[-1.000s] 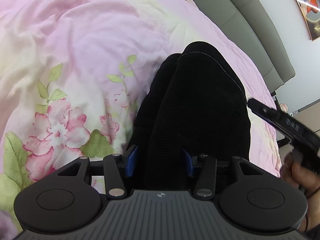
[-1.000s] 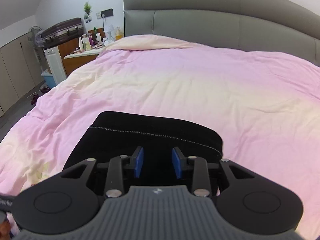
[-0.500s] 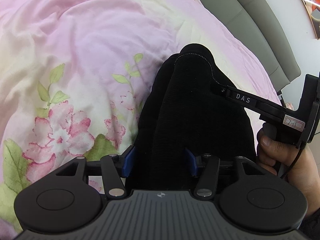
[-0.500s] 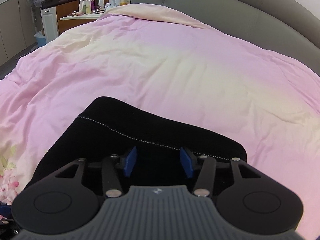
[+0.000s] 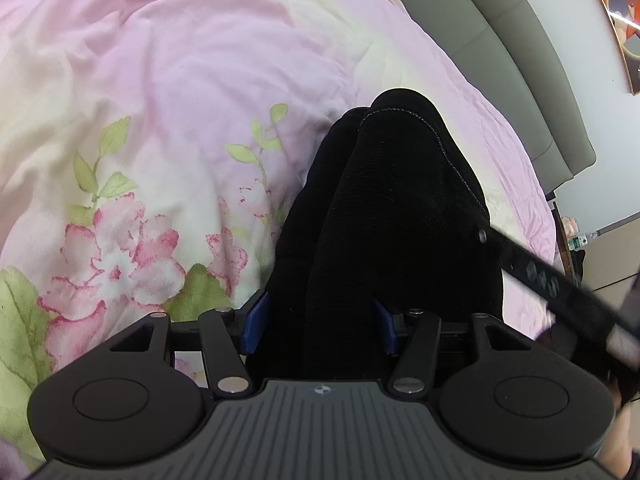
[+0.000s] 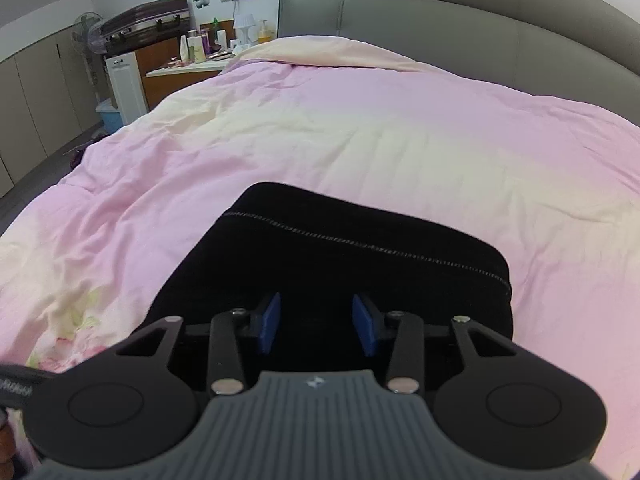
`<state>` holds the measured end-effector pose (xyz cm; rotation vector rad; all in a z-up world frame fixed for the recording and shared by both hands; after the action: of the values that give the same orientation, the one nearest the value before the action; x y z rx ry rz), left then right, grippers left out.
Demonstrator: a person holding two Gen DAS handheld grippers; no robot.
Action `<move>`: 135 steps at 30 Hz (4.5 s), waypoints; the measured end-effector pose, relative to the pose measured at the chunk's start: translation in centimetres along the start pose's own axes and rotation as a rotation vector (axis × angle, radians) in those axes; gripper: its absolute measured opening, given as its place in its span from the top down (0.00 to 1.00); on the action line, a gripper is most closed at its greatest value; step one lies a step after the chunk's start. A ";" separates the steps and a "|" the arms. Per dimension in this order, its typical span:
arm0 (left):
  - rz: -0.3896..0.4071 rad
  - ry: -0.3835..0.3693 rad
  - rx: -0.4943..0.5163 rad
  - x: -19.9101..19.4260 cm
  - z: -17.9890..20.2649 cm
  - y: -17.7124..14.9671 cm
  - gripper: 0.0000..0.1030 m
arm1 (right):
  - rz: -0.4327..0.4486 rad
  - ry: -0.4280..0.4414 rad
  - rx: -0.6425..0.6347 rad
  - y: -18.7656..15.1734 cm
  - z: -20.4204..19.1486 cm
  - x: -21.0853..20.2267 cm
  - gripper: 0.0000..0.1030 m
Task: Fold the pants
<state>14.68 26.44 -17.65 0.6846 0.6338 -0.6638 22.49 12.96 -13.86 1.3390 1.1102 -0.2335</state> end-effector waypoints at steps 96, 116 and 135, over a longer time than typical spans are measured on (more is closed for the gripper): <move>-0.415 -0.341 0.075 9.0 0.1 6.2 0.11 | -0.312 0.654 0.714 -9.3 13.0 5.0 0.17; -0.428 -0.561 0.164 4.0 6.4 -0.5 0.25 | -0.205 0.533 0.763 -10.0 13.0 -11.3 0.27; -0.568 -0.634 0.381 12.1 26.5 -5.1 0.25 | -0.017 0.368 0.885 -15.0 30.4 -27.4 0.27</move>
<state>26.47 -0.07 -11.86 0.5917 0.0936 -1.4827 13.34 -29.26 -8.28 2.2198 1.3926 -0.5480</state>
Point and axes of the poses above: each gripper's, at about its wrist camera, not at the fingertips, and x roughly the way its jaws point, z to its right, y to its top, the point moved 5 cm from there along x, roughly the way its jaws point, and after that the axes turned 5 degrees about x, right-handed, at the moved point
